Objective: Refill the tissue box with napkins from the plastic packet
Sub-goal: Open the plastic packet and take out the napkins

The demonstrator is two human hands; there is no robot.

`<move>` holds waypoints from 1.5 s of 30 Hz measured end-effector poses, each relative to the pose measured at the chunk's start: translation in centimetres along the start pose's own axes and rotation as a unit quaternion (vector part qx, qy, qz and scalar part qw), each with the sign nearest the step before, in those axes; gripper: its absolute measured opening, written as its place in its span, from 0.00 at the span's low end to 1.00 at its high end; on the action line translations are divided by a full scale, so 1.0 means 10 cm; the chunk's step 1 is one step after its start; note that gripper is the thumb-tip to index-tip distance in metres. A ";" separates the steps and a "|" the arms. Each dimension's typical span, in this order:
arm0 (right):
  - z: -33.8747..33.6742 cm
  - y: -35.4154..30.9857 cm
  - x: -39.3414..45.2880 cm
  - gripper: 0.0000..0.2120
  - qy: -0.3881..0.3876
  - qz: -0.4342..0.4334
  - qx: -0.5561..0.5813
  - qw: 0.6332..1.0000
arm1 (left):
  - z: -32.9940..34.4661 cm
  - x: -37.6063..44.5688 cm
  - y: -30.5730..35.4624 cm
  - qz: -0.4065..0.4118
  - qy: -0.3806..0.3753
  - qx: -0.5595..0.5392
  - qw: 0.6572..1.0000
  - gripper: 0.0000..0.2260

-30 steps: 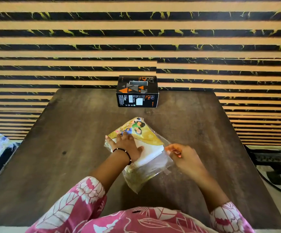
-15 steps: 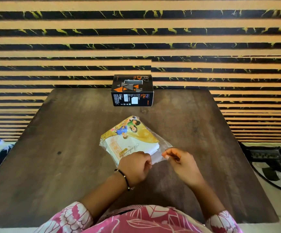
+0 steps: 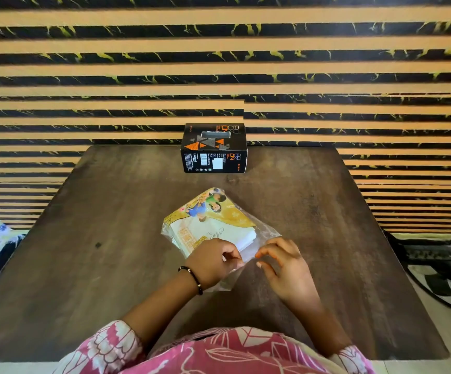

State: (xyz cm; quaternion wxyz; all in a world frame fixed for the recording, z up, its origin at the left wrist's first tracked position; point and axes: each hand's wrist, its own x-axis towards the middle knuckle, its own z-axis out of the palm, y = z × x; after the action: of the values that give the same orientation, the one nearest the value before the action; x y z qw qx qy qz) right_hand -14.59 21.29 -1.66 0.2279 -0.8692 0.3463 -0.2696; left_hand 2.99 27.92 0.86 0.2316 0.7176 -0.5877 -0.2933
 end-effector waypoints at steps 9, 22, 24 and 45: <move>-0.05 0.03 -0.01 0.08 -0.009 -0.038 -0.003 0.999 | -0.06 0.02 -0.04 -0.020 0.117 -0.014 0.993 0.05; -0.46 -0.14 0.03 0.09 0.146 0.042 0.207 0.966 | -0.11 -0.01 0.26 0.004 0.169 -0.033 0.985 0.03; -0.48 -0.20 0.08 0.09 0.094 0.026 0.212 0.972 | -0.09 -0.01 0.33 0.016 0.162 -0.021 0.986 0.03; 0.25 -0.05 0.41 0.09 -0.111 0.475 0.532 0.692 | -0.41 0.43 -0.58 -0.244 0.097 0.138 0.955 0.27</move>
State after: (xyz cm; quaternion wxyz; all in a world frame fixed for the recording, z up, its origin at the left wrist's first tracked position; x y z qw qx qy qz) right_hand -10.30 19.18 -1.98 0.7863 -0.3458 0.4843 -0.1660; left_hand 10.54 24.79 -0.77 0.1074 0.8892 -0.4040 -0.1861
